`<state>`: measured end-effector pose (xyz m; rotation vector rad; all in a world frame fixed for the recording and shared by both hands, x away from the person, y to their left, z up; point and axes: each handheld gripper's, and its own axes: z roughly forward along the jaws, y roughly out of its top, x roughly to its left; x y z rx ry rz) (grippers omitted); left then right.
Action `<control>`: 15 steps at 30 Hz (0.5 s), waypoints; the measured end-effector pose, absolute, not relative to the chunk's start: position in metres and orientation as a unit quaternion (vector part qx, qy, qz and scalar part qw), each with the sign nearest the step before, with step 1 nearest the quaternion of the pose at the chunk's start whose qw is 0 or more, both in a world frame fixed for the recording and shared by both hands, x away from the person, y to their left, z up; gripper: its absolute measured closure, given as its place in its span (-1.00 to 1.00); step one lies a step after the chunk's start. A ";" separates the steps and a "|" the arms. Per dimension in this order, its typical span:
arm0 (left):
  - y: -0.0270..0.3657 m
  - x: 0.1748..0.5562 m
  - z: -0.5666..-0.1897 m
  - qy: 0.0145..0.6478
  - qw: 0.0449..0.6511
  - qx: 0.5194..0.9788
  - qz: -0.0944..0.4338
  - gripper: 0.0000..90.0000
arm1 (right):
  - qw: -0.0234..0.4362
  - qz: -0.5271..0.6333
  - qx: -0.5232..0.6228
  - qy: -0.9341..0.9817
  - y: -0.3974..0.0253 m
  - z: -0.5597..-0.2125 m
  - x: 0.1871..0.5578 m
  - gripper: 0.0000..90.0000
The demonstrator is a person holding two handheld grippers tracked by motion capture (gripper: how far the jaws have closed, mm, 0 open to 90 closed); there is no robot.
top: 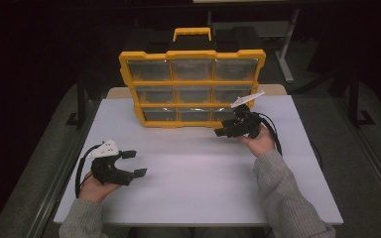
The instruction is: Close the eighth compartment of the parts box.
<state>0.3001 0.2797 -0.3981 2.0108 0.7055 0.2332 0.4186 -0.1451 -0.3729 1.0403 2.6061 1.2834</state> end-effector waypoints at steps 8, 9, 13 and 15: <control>0.281 0.301 -0.401 0.287 0.472 0.828 0.096 -0.60 | 0.043 0.410 0.353 0.840 -0.159 -0.380 0.405 -0.19; 0.281 0.301 -0.401 0.292 0.474 0.825 0.095 -0.60 | 0.045 0.407 0.355 0.840 -0.161 -0.380 0.405 -0.20; 0.282 0.300 -0.403 0.295 0.474 0.824 0.096 -0.60 | 0.046 0.416 0.357 0.835 -0.167 -0.382 0.400 -0.23; 0.282 0.301 -0.403 0.294 0.471 0.826 0.097 -0.60 | 0.048 0.418 0.355 0.835 -0.170 -0.383 0.398 -0.26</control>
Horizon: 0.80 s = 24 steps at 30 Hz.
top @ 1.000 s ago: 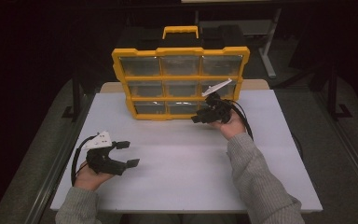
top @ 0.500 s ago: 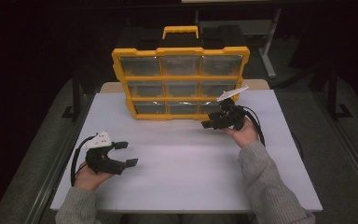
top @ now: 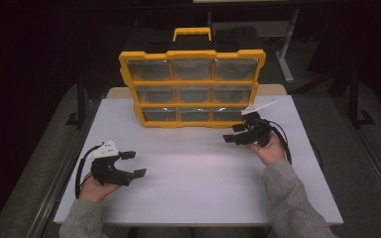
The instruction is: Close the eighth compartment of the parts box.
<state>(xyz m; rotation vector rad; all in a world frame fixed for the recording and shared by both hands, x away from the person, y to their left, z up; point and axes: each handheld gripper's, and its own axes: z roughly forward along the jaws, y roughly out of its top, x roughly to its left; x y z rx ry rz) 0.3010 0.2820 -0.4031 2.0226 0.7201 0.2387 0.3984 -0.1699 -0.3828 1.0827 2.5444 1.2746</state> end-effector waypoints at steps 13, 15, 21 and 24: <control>0.284 0.302 -0.408 0.316 0.467 0.820 0.101 -0.59 | 0.050 0.417 0.361 0.833 -0.179 -0.393 0.379 -0.37; 0.285 0.302 -0.408 0.314 0.461 0.824 0.101 -0.59 | 0.057 0.421 0.358 0.831 -0.182 -0.393 0.376 -0.40; 0.284 0.302 -0.409 0.312 0.458 0.826 0.101 -0.59 | 0.063 0.421 0.358 0.831 -0.187 -0.397 0.367 -0.44; 0.283 0.301 -0.409 0.312 0.457 0.827 0.101 -0.59 | 0.069 0.423 0.361 0.829 -0.191 -0.400 0.363 -0.47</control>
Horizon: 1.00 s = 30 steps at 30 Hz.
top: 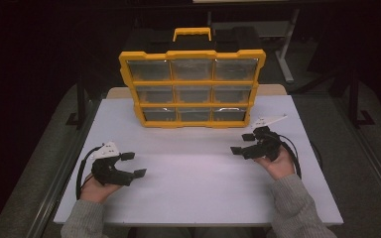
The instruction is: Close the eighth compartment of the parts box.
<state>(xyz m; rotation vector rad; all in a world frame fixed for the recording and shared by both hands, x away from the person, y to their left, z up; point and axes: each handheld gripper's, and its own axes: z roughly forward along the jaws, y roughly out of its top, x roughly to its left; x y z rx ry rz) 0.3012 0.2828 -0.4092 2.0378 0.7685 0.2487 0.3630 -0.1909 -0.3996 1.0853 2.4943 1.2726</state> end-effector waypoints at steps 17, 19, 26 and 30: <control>0.280 0.297 -0.410 0.313 0.452 0.829 0.101 -0.60 | 0.083 0.434 0.374 0.815 -0.211 -0.405 0.339 -0.65; 0.280 0.296 -0.410 0.315 0.453 0.828 0.101 -0.61 | 0.083 0.431 0.380 0.814 -0.213 -0.405 0.336 -0.66; 0.278 0.291 -0.409 0.316 0.449 0.829 0.103 -0.65 | 0.088 0.433 0.378 0.814 -0.220 -0.404 0.329 -0.70; 0.280 0.288 -0.410 0.319 0.450 0.827 0.106 -0.67 | 0.091 0.431 0.376 0.815 -0.223 -0.404 0.324 -0.70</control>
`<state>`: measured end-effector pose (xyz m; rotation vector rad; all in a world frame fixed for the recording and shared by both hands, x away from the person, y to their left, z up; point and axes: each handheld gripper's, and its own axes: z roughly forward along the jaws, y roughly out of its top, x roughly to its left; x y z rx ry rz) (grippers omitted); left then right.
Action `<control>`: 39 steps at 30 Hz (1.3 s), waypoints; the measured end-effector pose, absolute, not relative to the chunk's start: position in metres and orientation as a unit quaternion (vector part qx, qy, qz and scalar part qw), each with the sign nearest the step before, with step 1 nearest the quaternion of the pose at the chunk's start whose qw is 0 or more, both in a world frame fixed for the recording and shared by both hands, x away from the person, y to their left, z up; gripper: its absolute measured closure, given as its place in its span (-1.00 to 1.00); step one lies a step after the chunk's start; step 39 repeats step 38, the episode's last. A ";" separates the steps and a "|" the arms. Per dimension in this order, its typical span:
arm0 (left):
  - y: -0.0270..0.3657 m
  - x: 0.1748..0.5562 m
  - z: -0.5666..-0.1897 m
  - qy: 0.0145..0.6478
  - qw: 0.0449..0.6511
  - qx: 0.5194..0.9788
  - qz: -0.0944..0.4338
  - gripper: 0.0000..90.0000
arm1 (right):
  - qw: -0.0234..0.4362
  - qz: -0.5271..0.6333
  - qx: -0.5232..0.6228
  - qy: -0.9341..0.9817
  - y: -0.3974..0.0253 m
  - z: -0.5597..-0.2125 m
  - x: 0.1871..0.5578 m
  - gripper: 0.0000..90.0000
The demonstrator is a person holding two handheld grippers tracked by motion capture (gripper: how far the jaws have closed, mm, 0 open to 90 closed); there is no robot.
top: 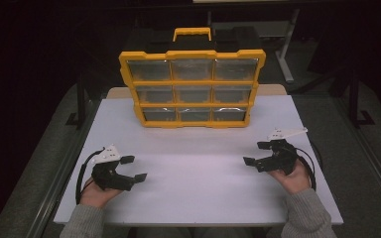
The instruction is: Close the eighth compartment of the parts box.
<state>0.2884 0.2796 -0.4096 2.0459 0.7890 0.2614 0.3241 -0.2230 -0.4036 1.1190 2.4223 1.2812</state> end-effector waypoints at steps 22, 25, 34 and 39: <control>0.290 0.277 -0.416 0.330 0.447 0.825 0.106 -0.67 | 0.101 0.431 0.385 0.810 -0.248 -0.413 0.304 -0.70; 0.291 0.276 -0.418 0.334 0.450 0.822 0.105 -0.67 | 0.096 0.430 0.391 0.808 -0.250 -0.415 0.301 -0.70; 0.293 0.275 -0.422 0.336 0.448 0.822 0.100 -0.67 | 0.099 0.434 0.390 0.806 -0.255 -0.418 0.296 -0.70; 0.295 0.276 -0.425 0.341 0.449 0.820 0.098 -0.67 | 0.098 0.430 0.391 0.808 -0.254 -0.420 0.296 -0.70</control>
